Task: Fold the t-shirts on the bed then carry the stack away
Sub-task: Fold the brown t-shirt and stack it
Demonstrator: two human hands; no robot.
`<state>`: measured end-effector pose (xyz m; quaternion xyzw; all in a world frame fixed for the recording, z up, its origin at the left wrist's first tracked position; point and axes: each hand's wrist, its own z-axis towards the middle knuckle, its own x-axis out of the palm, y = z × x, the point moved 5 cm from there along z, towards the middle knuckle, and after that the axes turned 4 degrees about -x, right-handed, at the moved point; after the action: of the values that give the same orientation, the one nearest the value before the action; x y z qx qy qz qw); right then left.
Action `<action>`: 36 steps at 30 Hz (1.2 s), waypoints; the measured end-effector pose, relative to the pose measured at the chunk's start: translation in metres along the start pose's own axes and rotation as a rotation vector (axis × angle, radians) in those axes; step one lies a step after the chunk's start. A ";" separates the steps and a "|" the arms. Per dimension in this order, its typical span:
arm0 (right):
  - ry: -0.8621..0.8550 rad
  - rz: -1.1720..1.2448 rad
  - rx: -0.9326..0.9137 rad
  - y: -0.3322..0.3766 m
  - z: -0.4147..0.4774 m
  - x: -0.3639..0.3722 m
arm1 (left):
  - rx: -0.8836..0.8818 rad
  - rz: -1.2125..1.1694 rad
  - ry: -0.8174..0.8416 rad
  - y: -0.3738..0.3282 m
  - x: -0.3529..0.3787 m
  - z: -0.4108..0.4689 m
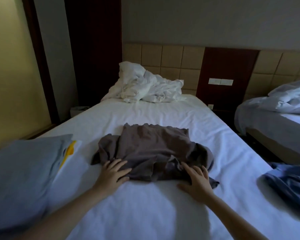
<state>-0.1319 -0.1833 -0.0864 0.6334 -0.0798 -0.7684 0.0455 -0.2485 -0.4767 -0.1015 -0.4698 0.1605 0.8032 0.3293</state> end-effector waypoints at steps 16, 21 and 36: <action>-0.060 0.276 0.057 0.016 -0.045 0.001 | -0.070 -0.237 0.366 -0.050 -0.030 -0.027; -0.385 0.179 -0.282 0.030 -0.058 -0.035 | -0.028 -0.486 0.239 -0.046 -0.050 -0.028; -0.113 0.162 -0.339 0.051 -0.140 -0.009 | 0.024 -0.469 0.227 -0.077 -0.062 -0.092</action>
<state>0.0056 -0.2415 -0.0947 0.5642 -0.0026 -0.7988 0.2087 -0.1151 -0.4963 -0.0909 -0.5773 0.0925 0.6451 0.4920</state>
